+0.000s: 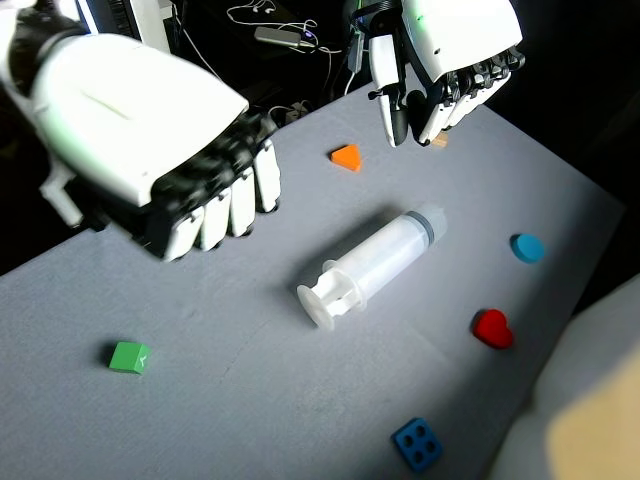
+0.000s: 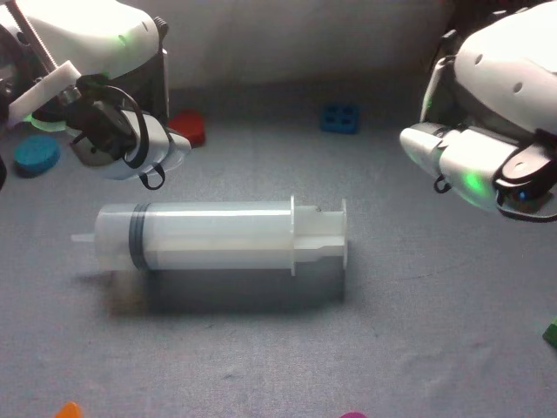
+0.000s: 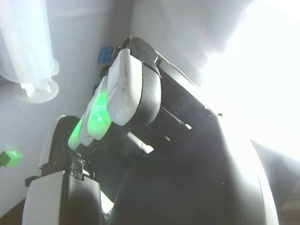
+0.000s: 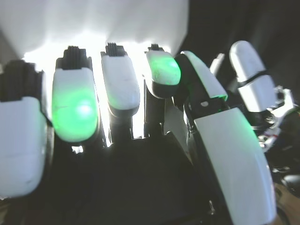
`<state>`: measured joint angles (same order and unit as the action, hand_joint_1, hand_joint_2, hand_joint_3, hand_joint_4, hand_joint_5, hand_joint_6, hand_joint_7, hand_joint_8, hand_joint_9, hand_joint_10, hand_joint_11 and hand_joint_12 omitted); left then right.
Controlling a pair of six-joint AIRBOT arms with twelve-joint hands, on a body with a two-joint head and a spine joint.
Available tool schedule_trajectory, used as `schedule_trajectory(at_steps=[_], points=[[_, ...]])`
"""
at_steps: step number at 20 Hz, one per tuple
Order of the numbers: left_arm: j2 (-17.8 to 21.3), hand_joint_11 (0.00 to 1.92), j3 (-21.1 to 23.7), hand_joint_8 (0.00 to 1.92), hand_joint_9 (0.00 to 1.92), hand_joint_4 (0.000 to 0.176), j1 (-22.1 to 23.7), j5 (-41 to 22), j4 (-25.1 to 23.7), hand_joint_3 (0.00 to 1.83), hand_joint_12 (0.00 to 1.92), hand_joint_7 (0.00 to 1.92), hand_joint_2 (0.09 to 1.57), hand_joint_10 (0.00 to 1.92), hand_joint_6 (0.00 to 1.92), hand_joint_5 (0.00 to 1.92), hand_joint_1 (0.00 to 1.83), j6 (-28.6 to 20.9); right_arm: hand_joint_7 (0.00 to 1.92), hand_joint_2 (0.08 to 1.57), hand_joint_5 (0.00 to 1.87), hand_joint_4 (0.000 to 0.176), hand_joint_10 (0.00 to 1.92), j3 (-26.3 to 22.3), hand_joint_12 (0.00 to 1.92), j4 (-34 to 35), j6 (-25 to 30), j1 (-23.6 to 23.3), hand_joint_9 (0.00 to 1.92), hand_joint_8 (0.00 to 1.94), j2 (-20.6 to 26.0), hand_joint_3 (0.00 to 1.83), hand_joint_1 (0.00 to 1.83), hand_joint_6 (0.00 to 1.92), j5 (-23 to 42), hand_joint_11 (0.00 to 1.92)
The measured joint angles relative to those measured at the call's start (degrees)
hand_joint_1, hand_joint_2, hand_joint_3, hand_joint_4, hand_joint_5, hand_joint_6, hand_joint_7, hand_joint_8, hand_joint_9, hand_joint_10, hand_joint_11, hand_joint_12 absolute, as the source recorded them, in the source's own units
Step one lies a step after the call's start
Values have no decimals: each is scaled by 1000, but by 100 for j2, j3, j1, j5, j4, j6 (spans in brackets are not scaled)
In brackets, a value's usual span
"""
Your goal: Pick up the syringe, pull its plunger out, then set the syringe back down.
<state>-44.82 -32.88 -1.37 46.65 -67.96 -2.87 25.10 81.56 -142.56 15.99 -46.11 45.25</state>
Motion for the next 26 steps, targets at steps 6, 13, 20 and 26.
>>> schedule_trajectory(at_steps=[6,13,20,26], points=[[0,0,11,0,118,0,0,20,24,10,462,133,1011,3,0,116,0,-11,102,917,44,7,3,0,682,7,35,-2,90,2,-2,13,0,1,-76,0],[-17,0,107,0,114,0,-490,114,-81,2,451,133,999,1,0,113,0,-317,110,923,44,7,1,-7,662,-55,125,-20,89,3,-9,8,0,1,-74,0],[-861,0,-33,16,268,0,-1209,686,-546,6,458,285,1033,27,13,203,480,-1574,113,936,50,7,2,-46,638,-37,667,107,93,2,-9,8,0,2,39,0],[-1497,0,-343,35,365,0,-1596,1462,-660,1,563,427,1082,35,30,367,538,-2522,130,941,76,6,1,-83,675,-234,1115,212,94,2,4,3,0,3,118,0]])
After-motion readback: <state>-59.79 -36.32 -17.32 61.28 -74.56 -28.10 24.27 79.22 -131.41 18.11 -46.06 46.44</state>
